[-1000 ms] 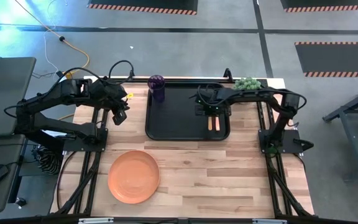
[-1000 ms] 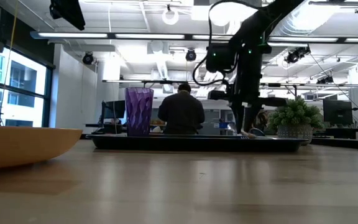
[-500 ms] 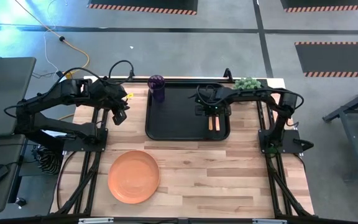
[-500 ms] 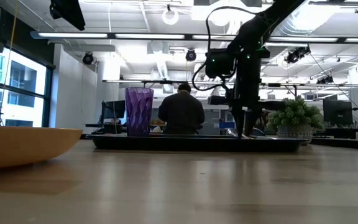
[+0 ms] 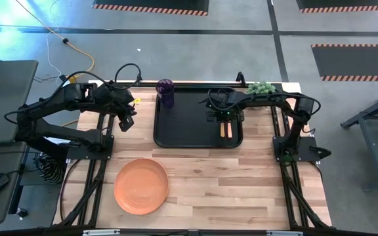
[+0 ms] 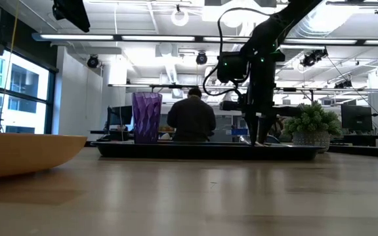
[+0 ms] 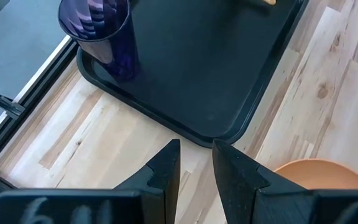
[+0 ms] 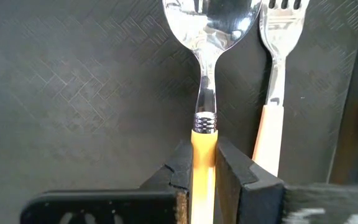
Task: Pick and place plate/cup/fork/spoon on tray
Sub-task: Put the brown spoon to the left of the orange fork on the tray
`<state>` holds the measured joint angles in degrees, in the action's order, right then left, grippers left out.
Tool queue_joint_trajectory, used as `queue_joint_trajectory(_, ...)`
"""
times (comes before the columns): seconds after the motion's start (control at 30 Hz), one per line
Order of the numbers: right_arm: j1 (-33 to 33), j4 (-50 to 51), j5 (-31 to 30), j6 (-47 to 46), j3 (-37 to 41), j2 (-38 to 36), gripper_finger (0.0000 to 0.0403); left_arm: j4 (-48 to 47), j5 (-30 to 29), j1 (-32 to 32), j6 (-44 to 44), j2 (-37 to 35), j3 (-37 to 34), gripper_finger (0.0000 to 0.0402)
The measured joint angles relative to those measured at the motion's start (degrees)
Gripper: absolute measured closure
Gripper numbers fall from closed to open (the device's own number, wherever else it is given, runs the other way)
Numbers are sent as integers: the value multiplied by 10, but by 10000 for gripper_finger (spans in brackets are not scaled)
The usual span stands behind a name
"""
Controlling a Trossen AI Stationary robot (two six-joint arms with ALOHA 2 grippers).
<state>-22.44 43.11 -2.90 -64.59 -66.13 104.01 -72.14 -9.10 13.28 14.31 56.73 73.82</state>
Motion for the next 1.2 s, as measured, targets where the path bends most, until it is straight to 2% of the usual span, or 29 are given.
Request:
queue_joint_trajectory(0.23, 4, -5, 8, 0, 0, 26, 382, 0, -3, 0, 0, 0, 0, 316)
queue_joint_trajectory(0.77, 7, -7, 2, -14, 0, 28, 379, 0, -5, 0, 0, 0, 0, 316)
queue_joint_trajectory(1.2, 7, -9, -1, -14, 0, 28, 300, 0, -5, 0, 0, 0, 0, 316)
